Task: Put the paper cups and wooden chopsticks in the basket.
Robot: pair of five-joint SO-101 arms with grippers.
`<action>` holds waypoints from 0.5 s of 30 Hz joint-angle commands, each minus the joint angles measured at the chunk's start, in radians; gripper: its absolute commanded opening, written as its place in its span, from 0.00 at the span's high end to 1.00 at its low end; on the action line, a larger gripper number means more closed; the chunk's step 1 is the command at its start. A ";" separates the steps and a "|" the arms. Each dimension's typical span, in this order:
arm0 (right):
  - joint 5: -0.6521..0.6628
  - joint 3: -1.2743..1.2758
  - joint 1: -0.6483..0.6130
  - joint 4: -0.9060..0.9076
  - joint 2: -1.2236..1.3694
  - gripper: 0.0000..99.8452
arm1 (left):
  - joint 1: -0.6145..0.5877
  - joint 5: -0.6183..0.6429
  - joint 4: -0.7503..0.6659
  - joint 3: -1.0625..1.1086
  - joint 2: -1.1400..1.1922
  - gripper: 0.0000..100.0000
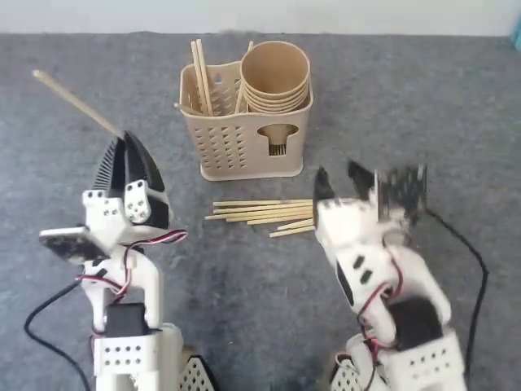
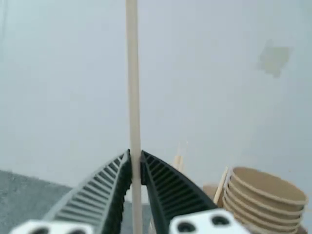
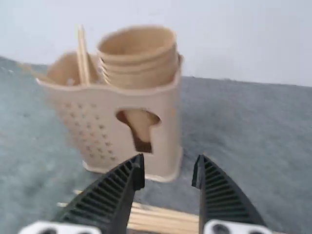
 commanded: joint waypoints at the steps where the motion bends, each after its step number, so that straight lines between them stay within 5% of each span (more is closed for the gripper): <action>1: 0.041 0.212 0.088 0.005 -0.229 0.82 | 0.074 -0.094 -0.012 -0.213 0.008 0.99; 7: 0.040 0.496 0.119 -0.056 -0.335 0.82 | 0.242 -0.172 -0.012 -0.418 0.078 0.99; 15: -0.017 0.522 0.125 -0.036 -0.298 0.82 | 0.259 -0.172 -0.044 -0.792 0.669 0.99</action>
